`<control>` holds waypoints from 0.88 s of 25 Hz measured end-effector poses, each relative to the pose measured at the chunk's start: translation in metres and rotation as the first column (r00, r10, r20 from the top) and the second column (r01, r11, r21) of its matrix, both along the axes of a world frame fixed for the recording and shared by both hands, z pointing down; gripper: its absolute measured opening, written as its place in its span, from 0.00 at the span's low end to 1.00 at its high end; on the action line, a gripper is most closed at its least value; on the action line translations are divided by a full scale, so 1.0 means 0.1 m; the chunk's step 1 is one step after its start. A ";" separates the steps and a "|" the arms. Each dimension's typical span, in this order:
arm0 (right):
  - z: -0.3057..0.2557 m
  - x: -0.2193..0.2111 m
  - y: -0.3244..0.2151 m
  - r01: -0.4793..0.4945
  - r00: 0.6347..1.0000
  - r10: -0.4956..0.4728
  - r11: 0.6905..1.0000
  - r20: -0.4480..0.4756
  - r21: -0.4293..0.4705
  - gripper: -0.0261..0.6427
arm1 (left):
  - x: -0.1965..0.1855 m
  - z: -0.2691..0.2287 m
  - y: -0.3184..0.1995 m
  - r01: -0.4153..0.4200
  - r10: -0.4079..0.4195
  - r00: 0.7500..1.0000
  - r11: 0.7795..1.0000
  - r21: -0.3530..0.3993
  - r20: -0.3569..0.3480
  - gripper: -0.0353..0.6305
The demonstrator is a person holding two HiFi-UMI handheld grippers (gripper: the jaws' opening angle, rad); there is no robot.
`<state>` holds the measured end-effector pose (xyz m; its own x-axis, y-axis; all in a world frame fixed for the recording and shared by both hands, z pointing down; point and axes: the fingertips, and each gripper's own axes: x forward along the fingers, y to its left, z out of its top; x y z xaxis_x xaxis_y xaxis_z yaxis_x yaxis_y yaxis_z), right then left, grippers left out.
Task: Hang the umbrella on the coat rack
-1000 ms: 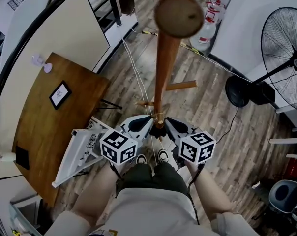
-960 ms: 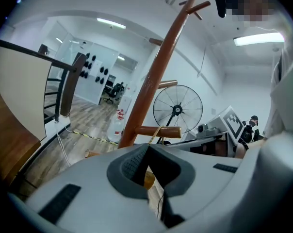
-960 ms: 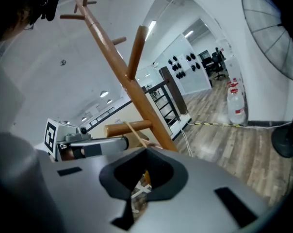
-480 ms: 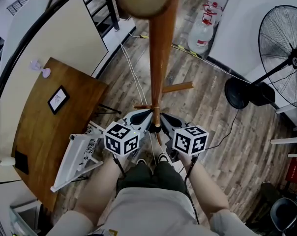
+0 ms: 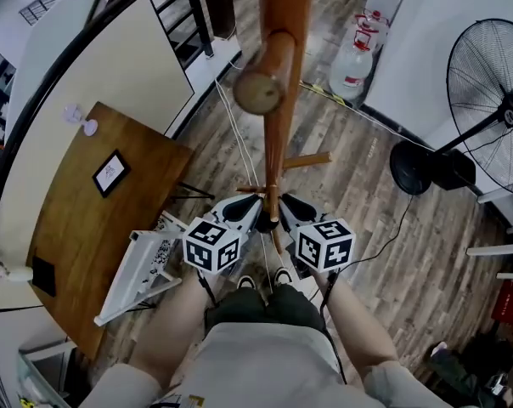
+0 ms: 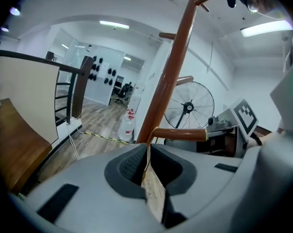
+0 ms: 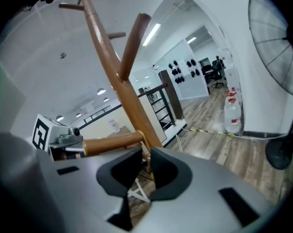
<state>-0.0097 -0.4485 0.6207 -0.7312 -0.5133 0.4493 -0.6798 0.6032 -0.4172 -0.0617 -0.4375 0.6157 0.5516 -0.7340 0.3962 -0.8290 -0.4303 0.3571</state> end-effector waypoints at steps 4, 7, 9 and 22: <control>-0.32 0.16 -0.01 -0.011 1.000 0.012 1.000 -0.028 0.016 0.11 | -0.09 -0.33 0.10 0.006 -0.006 1.000 1.000 0.026 0.013 0.08; -0.67 0.23 0.01 -0.012 1.000 0.013 0.999 -0.008 0.048 0.07 | -0.15 -0.64 0.15 0.007 -0.009 1.000 0.998 0.066 0.026 0.08; -0.92 0.24 0.05 0.001 1.000 -0.002 0.997 0.009 0.080 0.05 | -0.19 -0.85 0.18 0.010 -0.013 0.999 0.995 0.098 0.033 0.08; -2.68 0.12 0.45 0.049 0.988 -0.098 0.934 0.120 0.355 0.05 | -0.42 -2.46 0.56 0.007 -0.033 0.998 0.920 0.392 0.060 0.06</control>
